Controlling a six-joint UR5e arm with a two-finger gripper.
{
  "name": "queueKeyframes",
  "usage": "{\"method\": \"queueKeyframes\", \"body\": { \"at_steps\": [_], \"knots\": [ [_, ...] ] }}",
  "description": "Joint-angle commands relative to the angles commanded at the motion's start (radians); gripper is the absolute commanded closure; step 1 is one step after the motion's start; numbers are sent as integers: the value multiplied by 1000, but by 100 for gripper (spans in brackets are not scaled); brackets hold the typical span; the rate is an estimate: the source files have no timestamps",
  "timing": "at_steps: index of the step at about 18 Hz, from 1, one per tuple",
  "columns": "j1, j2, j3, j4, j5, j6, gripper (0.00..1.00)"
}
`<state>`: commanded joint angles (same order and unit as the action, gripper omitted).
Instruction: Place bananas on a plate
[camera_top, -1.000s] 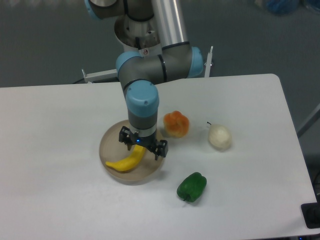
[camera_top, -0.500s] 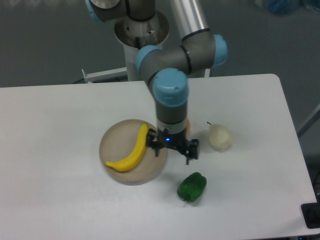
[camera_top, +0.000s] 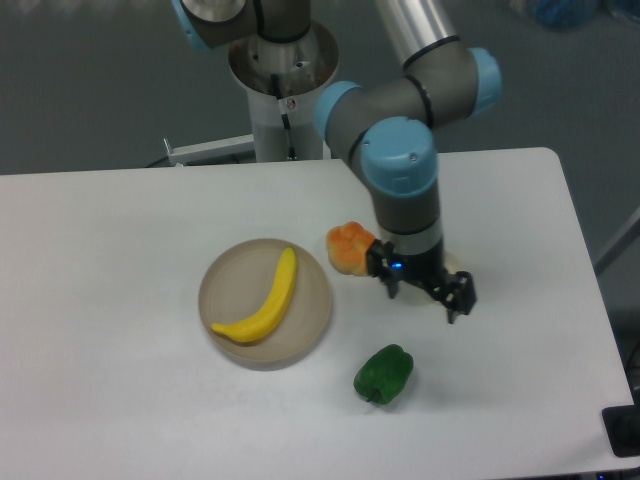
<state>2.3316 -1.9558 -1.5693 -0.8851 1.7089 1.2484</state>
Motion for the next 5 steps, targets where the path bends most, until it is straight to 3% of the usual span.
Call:
{"method": "queueKeyframes", "body": {
  "at_steps": [5],
  "knots": [
    [12, 0, 6, 0, -6, 20, 0]
  ]
}}
